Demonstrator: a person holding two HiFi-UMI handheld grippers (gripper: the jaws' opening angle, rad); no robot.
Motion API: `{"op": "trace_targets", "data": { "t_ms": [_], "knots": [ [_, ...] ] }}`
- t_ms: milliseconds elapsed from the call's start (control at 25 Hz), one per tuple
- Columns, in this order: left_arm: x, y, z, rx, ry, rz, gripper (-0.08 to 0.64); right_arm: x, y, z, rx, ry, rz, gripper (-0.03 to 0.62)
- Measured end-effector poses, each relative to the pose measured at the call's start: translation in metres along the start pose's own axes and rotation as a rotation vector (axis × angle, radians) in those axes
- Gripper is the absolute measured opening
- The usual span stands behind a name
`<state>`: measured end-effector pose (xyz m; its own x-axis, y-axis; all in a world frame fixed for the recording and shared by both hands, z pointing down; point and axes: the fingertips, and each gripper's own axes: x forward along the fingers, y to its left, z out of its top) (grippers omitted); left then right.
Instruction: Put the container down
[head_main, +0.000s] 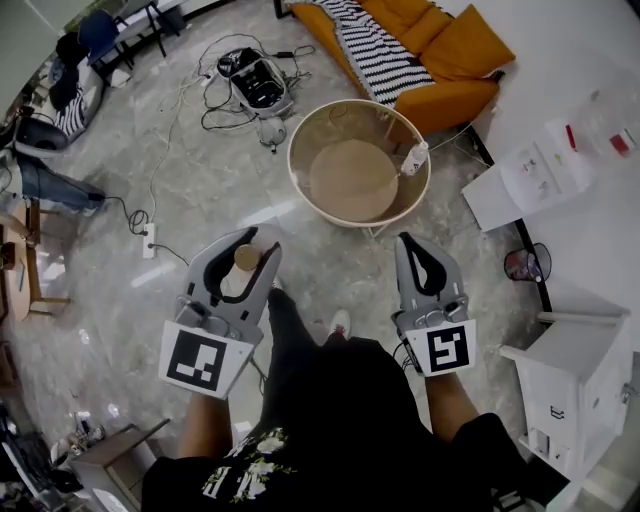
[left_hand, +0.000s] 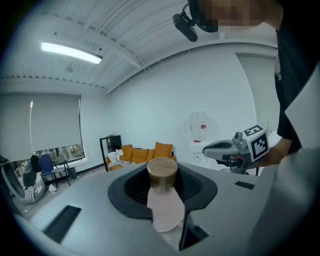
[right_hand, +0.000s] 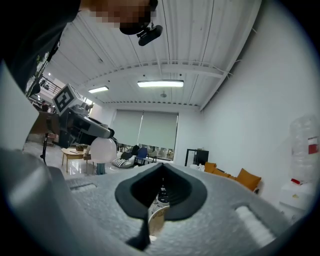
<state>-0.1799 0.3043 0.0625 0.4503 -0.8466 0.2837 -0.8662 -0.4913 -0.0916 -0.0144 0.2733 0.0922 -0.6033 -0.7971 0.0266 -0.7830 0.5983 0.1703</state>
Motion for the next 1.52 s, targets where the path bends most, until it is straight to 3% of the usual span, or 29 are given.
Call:
{"op": "trace_targets", "data": {
  "t_ms": [800,1520],
  "knots": [
    [0.083,0.112,0.014,0.038,-0.007,-0.15,0.132,0.13,-0.019,0.003,0.007,0.017,-0.129,-0.005],
    [0.088,0.285,-0.025,0.085,0.017,-0.249,0.132,0.275,0.059,-0.008,0.012,0.048,-0.242,-0.005]
  ]
}}
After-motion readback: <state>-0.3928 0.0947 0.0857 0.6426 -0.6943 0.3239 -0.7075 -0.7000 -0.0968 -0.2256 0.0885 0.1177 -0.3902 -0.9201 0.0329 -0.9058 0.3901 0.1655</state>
